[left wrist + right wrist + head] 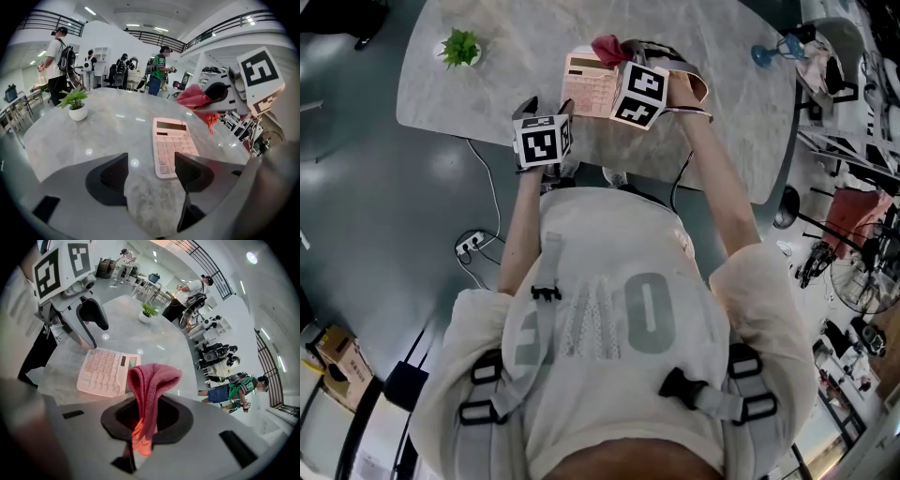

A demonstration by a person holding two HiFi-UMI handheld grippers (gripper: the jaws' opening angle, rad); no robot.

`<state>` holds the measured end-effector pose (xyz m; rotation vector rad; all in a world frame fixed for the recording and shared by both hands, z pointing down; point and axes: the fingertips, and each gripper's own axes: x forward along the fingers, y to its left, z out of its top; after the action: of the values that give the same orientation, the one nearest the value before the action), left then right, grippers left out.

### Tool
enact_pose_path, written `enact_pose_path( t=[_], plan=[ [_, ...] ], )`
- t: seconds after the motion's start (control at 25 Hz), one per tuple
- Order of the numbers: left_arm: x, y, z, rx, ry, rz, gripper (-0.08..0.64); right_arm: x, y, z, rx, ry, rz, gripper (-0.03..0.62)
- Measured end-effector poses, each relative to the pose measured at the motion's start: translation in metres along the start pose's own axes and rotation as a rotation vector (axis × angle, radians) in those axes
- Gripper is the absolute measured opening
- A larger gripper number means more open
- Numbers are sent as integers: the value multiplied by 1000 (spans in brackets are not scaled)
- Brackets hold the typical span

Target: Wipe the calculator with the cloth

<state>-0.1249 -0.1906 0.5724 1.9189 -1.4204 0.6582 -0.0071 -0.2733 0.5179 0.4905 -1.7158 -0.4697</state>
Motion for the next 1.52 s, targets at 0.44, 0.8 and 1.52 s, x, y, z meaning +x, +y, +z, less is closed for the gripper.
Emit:
enact_pose_path(
  t=[0.44,0.8,1.52],
  plan=[
    [18,4,-29,56,107,36,299,0,7,-6,22,10,21,57],
    [19,5,-30,18,126,-7,305,1,5,-5,16,15,8,57],
    [20,4,-30,25,98,-10,305,15,-1,-2,17,35,17,57]
  ],
)
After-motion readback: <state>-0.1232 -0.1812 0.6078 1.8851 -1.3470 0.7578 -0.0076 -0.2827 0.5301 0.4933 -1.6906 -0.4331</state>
